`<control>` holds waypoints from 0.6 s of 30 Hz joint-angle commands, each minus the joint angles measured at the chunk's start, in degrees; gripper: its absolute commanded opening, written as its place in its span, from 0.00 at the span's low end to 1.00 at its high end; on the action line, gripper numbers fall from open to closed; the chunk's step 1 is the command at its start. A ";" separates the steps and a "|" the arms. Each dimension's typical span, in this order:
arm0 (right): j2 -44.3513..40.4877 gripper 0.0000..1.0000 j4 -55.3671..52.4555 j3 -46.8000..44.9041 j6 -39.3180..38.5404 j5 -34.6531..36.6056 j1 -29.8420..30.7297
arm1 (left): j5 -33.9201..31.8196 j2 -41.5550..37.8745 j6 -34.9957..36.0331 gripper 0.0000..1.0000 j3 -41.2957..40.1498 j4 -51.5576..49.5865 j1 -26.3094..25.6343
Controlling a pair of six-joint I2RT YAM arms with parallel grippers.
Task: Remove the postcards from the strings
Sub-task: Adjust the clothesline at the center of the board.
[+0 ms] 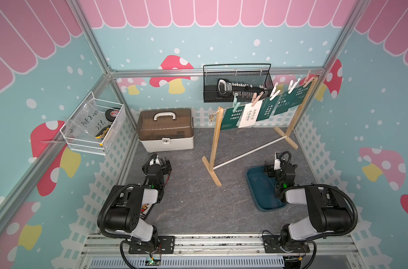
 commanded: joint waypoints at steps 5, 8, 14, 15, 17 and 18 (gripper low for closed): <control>-0.08 0.99 0.10 0.08 -0.57 -0.23 0.38 | 0.05 -2.63 0.18 0.99 -2.46 3.96 -0.27; -4.49 0.99 -3.07 -0.02 -0.02 0.98 0.38 | -3.30 -7.66 -1.02 0.99 -2.99 0.54 -0.29; -17.80 0.99 -14.81 1.03 3.30 3.01 0.38 | -13.97 -21.40 -9.63 0.99 3.42 -21.11 -1.63; -20.63 0.99 -19.44 2.58 5.76 3.78 0.38 | -15.68 -24.44 -14.09 0.99 5.85 -28.18 -1.64; -24.90 0.99 -29.29 6.87 9.34 3.02 0.30 | -15.91 -28.33 -18.83 0.99 10.24 -38.99 -1.76; -26.80 0.99 -33.74 9.15 11.63 2.08 0.29 | -15.11 -29.54 -20.25 0.99 12.31 -42.83 -1.81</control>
